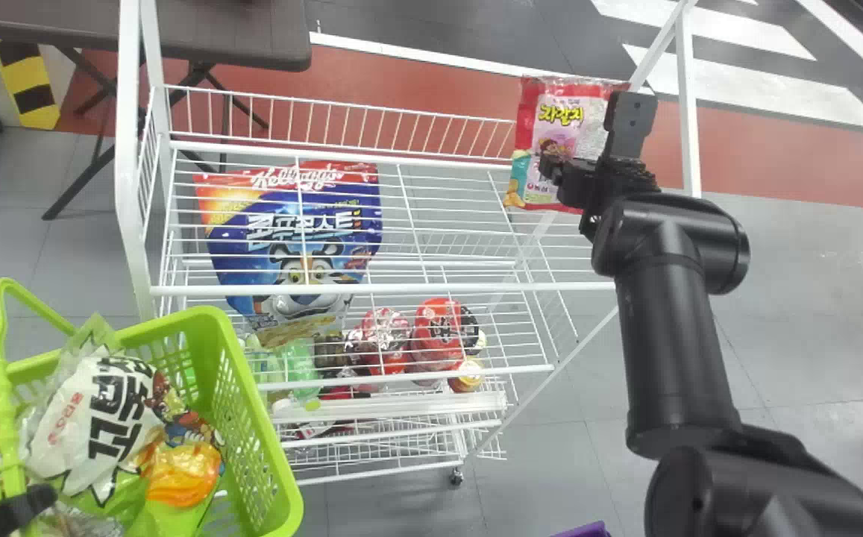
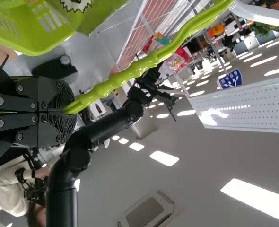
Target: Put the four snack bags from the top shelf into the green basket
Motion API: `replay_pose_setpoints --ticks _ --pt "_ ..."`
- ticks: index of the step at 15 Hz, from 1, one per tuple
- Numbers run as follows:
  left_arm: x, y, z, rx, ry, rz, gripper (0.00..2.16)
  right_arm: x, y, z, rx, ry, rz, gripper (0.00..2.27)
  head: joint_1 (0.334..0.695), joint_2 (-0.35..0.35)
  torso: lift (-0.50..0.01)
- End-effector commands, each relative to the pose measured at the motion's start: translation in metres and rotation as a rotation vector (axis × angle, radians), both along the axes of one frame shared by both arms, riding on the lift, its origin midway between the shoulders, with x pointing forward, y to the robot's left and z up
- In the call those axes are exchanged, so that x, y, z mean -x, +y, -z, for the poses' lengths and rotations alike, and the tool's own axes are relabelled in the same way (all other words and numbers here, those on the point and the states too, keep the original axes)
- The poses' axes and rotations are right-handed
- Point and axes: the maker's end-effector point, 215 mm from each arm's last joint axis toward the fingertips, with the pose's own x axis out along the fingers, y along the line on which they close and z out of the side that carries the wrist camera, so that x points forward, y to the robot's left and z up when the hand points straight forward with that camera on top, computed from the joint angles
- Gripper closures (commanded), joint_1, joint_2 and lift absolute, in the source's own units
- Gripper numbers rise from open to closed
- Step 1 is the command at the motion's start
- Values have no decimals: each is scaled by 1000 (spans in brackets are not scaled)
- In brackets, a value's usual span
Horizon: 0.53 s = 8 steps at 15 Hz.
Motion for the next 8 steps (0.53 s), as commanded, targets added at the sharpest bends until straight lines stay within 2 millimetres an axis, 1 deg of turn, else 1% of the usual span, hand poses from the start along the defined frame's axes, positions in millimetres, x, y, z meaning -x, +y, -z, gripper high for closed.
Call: replay_pose_setpoints --ticks 1,3,4,5,7,8 --pt "1 0 -3 9 -6 6 2148 11 0 -18 -38 -57 3 2246 695 -335 -3" --pt "-1 0 -3 7 -9 6 2148 30 2 -31 -103 -81 0 2246 695 -339 -3" --pt "-2 0 -3 6 -10 6 2148 38 11 -39 -132 -91 -17 2246 695 -341 -3" --pt "-3 1 -3 7 -12 5 2148 51 20 -48 -166 -99 -39 2246 695 -342 -3" --pt "-6 1 -3 8 -15 3 2148 73 48 -67 -202 -107 -96 2246 695 -337 -3" --pt "-7 1 -4 8 -18 4 2148 87 70 -72 -240 -94 -139 2246 695 -331 -3"
